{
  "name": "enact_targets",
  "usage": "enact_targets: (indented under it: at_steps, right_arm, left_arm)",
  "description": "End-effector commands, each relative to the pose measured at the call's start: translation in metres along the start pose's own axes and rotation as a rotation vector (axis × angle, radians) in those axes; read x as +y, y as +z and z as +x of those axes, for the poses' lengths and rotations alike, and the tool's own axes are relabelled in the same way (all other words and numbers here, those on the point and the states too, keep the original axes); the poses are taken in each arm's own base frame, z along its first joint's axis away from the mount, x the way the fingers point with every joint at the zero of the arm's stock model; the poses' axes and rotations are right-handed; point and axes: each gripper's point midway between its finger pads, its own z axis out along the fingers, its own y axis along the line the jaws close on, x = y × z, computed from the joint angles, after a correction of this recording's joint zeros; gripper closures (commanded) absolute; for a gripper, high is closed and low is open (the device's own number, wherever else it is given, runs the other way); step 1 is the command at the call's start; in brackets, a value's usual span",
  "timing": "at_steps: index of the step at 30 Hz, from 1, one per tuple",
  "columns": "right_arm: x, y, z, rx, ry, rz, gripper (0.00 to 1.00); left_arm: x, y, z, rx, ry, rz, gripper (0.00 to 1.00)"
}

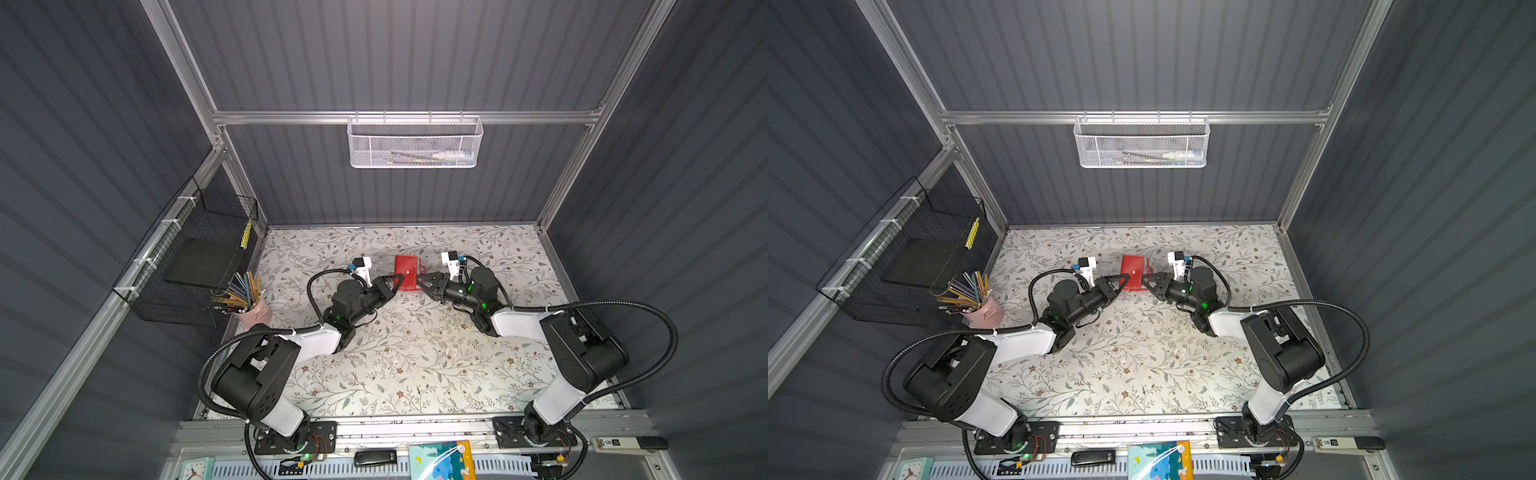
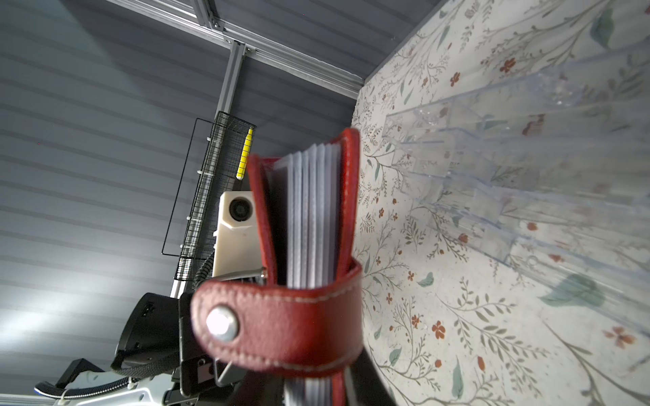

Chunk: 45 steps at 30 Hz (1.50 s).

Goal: Take the credit cards out of the card holder
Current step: Open the card holder at the center of the table.

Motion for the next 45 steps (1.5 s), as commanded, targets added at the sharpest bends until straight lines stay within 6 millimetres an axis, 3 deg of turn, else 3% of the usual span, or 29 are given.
enact_targets:
  at_steps: [1, 8, 10, 21, 34, 40, 45]
  right_arm:
    - [0.008, 0.0, 0.006, 0.015, -0.031, -0.021, 0.85]
    - [-0.003, -0.005, 0.014, 0.027, -0.022, 0.017, 0.92]
    - [-0.007, -0.006, 0.016, 0.025, -0.019, 0.027, 0.93]
    - [-0.052, -0.019, 0.047, 0.057, -0.002, 0.252, 0.97]
    - [-0.1, -0.017, 0.084, 0.09, 0.11, 0.322, 1.0]
    - [-0.119, -0.02, 0.084, 0.088, 0.104, 0.391, 1.0]
    - [-0.13, -0.02, 0.07, 0.081, 0.097, 0.452, 1.0]
  left_arm:
    - [-0.023, -0.002, 0.002, 0.02, 0.054, 0.058, 0.61]
    - [-0.016, -0.009, 0.0, 0.007, 0.095, -0.008, 0.18]
    - [-0.013, -0.01, 0.0, 0.005, 0.1, -0.033, 0.01]
    - [0.026, -0.034, 0.003, 0.007, 0.15, -0.265, 0.0]
    - [0.051, -0.047, 0.014, 0.032, 0.139, -0.346, 0.0]
    - [0.05, -0.046, 0.014, 0.038, 0.151, -0.35, 0.0]
    - [0.055, -0.044, 0.016, 0.05, 0.151, -0.359, 0.0]
